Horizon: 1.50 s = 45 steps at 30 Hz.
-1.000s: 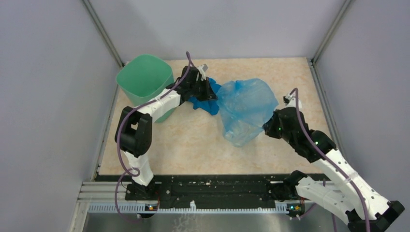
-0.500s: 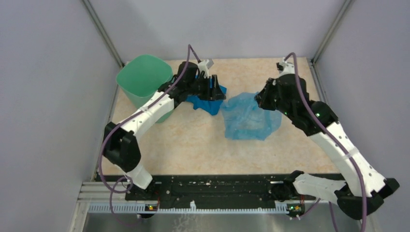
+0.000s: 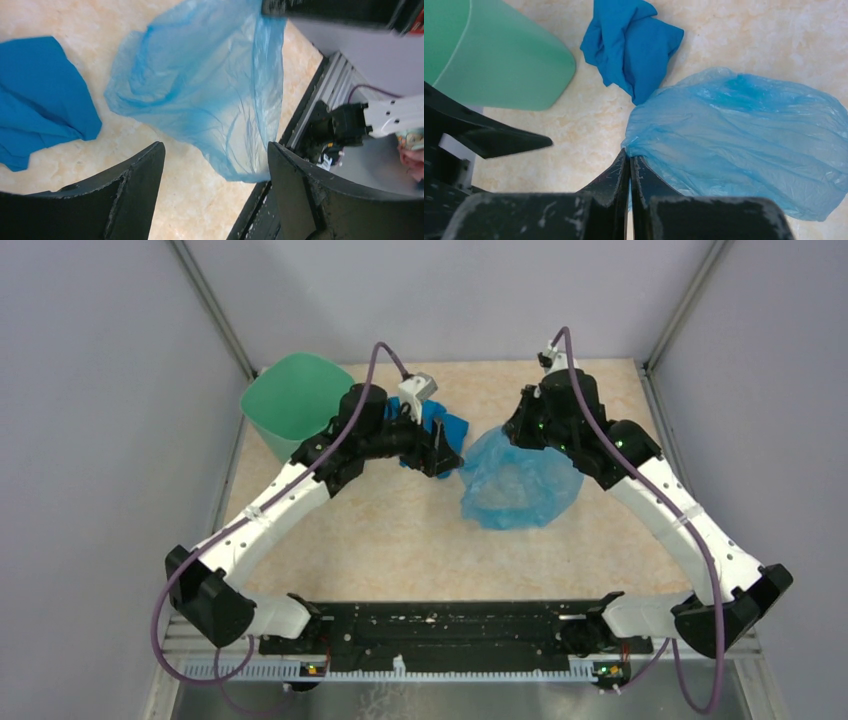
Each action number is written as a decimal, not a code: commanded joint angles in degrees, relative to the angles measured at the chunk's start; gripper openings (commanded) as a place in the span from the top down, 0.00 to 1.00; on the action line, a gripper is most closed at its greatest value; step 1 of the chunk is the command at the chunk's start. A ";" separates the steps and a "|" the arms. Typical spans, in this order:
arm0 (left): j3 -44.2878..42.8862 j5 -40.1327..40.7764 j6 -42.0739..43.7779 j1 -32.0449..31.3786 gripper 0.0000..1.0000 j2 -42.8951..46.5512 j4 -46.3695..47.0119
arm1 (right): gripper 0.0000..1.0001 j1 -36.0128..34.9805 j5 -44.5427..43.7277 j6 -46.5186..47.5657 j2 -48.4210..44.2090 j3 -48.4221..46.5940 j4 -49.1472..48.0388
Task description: Put the trash bags into the trash bin
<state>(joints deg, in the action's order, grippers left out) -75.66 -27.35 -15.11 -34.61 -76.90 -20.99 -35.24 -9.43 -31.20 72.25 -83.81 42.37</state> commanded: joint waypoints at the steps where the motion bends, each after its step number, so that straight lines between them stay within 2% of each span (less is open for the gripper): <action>1: 2.93 0.31 3.93 -4.31 0.18 0.22 1.59 | 1.00 -0.71 0.88 1.14 0.85 -4.01 -2.20; 11: 4.09 4.18 1.96 -9.73 0.18 -2.13 5.48 | 1.00 -0.79 0.74 1.35 1.49 -4.08 -1.68; 17: 5.59 15.32 2.10 -12.23 0.25 -5.99 7.08 | 1.00 -0.78 1.05 1.49 1.67 -4.34 -1.98; 19: 6.31 17.45 1.84 -12.24 0.33 -7.01 8.25 | 1.00 -0.79 1.29 1.62 1.74 -4.49 -2.05; 24: 4.59 17.03 0.35 -14.22 0.75 -3.88 8.48 | 1.00 -0.79 1.50 3.39 1.48 -4.98 -1.30; 28: 1.24 14.28 -1.19 -17.56 0.99 0.07 5.54 | 1.00 -0.94 2.90 5.73 1.69 -5.75 -1.73; 32: -4.03 15.67 -4.06 -21.61 1.00 1.49 1.92 | 1.00 -2.09 4.62 7.51 4.00 -7.60 -1.84; 35: -6.98 24.17 -7.55 -21.84 1.00 0.02 -2.75 | 1.00 -2.57 5.65 7.56 5.34 -8.25 -2.41; 37: -7.12 29.65 -9.49 -20.68 1.00 -1.11 -5.24 | 0.95 -2.55 6.21 7.15 5.47 -7.90 -2.96; 38: -6.72 29.87 -10.57 -19.19 1.00 -1.44 -5.88 | 0.90 -2.60 6.17 7.05 5.52 -7.79 -2.95; 42: -2.04 24.21 -13.71 -12.03 1.00 -1.17 -3.63 | 0.55 -2.59 5.26 6.94 4.29 -7.18 -1.63; 45: -0.17 22.29 -14.34 -9.25 1.00 -1.26 -2.63 | 0.35 -2.62 3.28 7.34 2.27 -6.41 -0.61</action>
<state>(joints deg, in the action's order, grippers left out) -78.04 -3.27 -26.39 -46.98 -77.49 -23.92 -37.39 -4.10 -24.73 77.97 -89.67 41.60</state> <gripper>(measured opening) 0.006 0.553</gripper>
